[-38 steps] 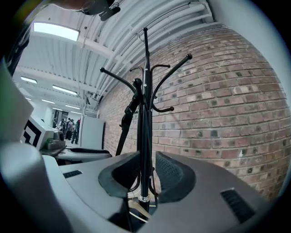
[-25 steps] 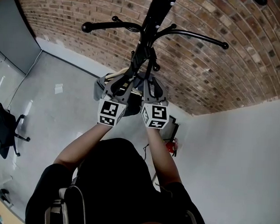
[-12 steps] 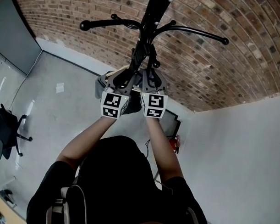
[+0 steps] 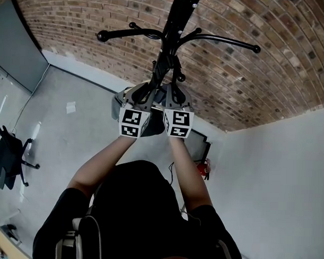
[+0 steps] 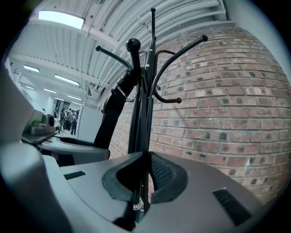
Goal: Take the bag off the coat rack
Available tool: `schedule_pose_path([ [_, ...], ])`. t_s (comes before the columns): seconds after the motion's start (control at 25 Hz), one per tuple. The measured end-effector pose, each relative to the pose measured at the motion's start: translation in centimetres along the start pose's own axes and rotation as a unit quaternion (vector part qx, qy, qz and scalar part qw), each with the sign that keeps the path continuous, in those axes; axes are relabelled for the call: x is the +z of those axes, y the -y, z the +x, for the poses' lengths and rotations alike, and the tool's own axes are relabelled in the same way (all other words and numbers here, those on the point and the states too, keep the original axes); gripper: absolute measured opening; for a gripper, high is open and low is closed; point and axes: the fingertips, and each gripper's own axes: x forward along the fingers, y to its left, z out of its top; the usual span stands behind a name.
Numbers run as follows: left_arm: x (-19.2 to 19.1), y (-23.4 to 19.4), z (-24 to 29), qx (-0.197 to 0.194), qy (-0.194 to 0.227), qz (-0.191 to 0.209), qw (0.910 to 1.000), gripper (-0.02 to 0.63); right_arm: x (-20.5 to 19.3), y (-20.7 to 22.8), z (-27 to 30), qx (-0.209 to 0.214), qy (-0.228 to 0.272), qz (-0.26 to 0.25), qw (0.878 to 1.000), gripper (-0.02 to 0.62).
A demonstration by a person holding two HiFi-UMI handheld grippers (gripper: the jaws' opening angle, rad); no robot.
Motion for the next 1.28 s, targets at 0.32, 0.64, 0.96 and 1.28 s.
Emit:
schedule_pose_path([
  [0.32, 0.7, -0.4, -0.6, -0.006, 0.003, 0.012, 0.9999, 0.041, 0.6, 0.1, -0.6, 0.004, 0.001, -0.007, 1.0, 0.023],
  [0.64, 1.7, -0.2, -1.5, -0.023, -0.002, 0.002, 0.9997, 0.023, 1.0, 1.4, -2.9, -0.017, 0.006, 0.002, 1.0, 0.021],
  [0.96, 4.5, 0.9, -3.2, -0.041, 0.03, -0.032, 0.9982, 0.023, 2.8, 3.4, -5.2, -0.034, 0.033, 0.023, 0.999, 0.021],
  [1.28, 8.5, 1.1, -6.1, -0.066, 0.07, -0.052, 0.994, 0.025, 6.0, 4.7, -8.6, -0.056, 0.077, 0.062, 0.994, 0.021],
])
